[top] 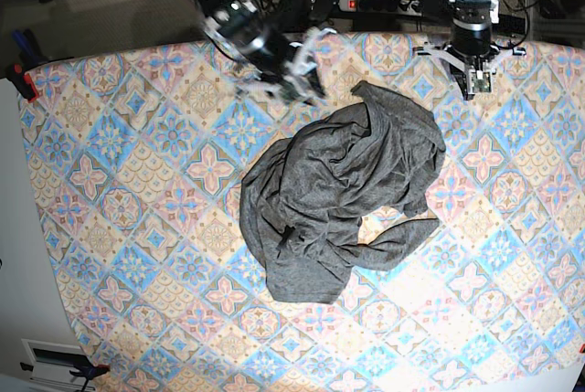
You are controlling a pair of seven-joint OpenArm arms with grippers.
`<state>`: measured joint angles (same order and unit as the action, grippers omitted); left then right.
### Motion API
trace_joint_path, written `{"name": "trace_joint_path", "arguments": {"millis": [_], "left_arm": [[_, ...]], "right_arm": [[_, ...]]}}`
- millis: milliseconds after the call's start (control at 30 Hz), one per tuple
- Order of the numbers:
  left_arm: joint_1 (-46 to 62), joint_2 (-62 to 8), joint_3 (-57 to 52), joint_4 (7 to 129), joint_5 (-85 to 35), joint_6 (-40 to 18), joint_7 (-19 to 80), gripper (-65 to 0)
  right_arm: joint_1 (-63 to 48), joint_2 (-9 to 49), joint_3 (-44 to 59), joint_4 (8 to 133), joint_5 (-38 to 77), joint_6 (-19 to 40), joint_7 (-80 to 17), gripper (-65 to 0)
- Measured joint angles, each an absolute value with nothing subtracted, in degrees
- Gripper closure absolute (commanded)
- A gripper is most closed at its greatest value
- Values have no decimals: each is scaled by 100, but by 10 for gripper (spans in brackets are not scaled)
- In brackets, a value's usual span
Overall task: Layout the t-shirt on the table in an organized manner, then fold the t-shirt properly
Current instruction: 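Lower the right gripper onto the grey t-shirt and pinch a fold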
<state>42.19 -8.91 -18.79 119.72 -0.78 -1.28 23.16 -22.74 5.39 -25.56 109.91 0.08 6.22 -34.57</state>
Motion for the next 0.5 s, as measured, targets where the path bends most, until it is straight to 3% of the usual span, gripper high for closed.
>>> {"name": "trace_joint_path", "arguments": {"millis": [100, 233, 333, 500], "left_arm": [[4042, -834, -2078, 11970, -51, -681, 2484, -3], [3852, -808, -2134, 11972, -180, -1850, 2421, -3], [3682, -812, -2215, 11970, -301, -2034, 2453, -3], [3653, -814, -2381, 11970, -272, -2043, 2471, -3]], "right_arm": [[-2014, 554, -2755, 10986, -1, 611, -3544, -125], [-1673, 589, -2934, 10781, -14, 543, -3494, -127], [-1592, 534, -2971, 10562, -1, 565, -3498, -144], [-1260, 172, -2974, 10263, -3, 556, -3465, -253]]}}
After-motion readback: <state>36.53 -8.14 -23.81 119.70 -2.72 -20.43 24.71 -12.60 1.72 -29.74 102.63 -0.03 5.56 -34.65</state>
